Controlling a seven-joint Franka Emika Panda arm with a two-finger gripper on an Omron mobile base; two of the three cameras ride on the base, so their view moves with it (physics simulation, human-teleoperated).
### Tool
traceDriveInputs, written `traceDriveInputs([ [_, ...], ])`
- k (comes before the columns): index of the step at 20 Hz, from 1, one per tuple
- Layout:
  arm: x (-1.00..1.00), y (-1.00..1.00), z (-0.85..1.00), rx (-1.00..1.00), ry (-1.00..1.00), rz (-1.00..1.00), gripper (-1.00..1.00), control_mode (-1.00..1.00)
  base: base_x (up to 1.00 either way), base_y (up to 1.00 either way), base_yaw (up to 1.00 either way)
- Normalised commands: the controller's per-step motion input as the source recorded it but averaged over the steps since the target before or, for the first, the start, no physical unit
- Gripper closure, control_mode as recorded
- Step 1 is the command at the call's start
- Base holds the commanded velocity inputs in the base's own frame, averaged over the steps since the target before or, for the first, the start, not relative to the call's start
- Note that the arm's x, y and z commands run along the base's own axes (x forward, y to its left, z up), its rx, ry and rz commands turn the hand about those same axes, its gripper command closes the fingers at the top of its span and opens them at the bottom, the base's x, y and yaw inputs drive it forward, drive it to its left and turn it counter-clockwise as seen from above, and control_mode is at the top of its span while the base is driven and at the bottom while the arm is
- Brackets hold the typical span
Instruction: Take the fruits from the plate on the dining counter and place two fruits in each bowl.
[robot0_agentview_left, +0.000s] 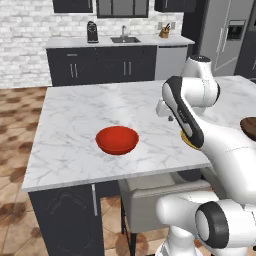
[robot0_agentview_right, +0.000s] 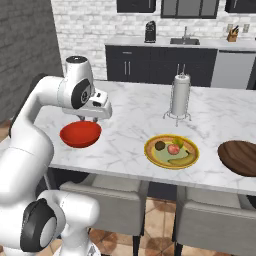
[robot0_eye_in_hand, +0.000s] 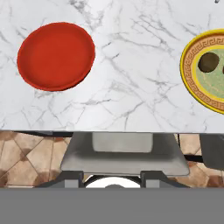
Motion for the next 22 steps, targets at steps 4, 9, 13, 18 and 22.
traceDriveInputs([
  [4, 0.01, 0.04, -0.03, 0.00, -0.01, -0.01, -1.00, -1.00, 0.00, 0.00, 0.00],
  [9, 0.30, -0.54, -0.27, 0.00, 0.01, -0.01, -1.00, -1.00, 0.00, 0.00, 0.00],
  [13, 0.24, -0.99, -0.27, 0.00, 0.00, 0.00, -1.00, -1.00, 0.00, 0.00, 0.00],
  [18, 0.09, -1.00, -0.36, 0.01, 0.00, -0.02, -1.00, -1.00, 0.00, 0.00, 0.00],
  [22, 0.14, -1.00, -0.55, 0.00, 0.07, -0.07, -1.00, -1.00, 0.00, 0.00, 0.00],
])
